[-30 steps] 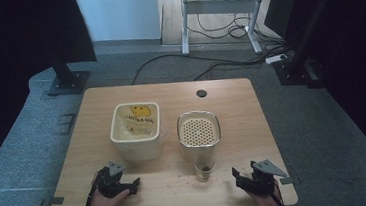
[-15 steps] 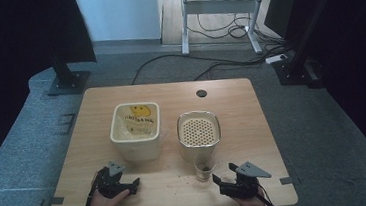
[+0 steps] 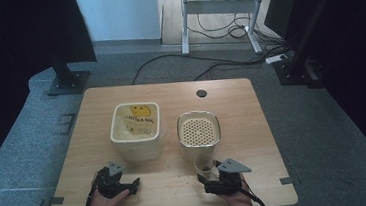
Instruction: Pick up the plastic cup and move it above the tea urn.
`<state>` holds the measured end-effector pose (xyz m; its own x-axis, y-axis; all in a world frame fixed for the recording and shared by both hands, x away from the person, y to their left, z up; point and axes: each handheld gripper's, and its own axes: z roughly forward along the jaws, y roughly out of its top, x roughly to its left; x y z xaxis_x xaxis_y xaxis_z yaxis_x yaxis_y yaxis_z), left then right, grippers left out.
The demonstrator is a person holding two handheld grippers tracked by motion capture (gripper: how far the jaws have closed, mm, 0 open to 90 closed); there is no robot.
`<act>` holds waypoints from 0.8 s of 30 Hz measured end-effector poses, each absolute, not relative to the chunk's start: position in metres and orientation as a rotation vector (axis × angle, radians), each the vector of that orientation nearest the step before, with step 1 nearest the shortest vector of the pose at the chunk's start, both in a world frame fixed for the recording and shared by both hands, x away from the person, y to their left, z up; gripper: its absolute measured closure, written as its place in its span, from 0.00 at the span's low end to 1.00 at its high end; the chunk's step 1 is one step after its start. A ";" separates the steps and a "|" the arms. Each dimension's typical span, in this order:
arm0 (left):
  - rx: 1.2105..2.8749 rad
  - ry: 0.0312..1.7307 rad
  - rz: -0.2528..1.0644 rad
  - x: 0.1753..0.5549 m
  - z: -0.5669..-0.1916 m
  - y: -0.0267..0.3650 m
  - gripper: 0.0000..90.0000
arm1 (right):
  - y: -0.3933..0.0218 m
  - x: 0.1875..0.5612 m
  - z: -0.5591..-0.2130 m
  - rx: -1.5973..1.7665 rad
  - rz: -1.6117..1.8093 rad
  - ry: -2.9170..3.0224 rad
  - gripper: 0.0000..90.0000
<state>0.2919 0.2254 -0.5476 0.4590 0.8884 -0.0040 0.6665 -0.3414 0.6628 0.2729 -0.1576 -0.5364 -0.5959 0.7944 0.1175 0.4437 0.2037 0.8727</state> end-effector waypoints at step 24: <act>2.118 1.285 0.483 0.292 -0.548 0.226 0.03 | -0.185 0.247 -0.479 1.086 1.465 1.953 0.46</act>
<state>0.2917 0.2259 -0.5476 0.4628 0.8864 -0.0037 0.6649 -0.3444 0.6628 0.2467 -0.1849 -0.4795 -0.5794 0.8099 0.0910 0.3139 0.1187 0.9420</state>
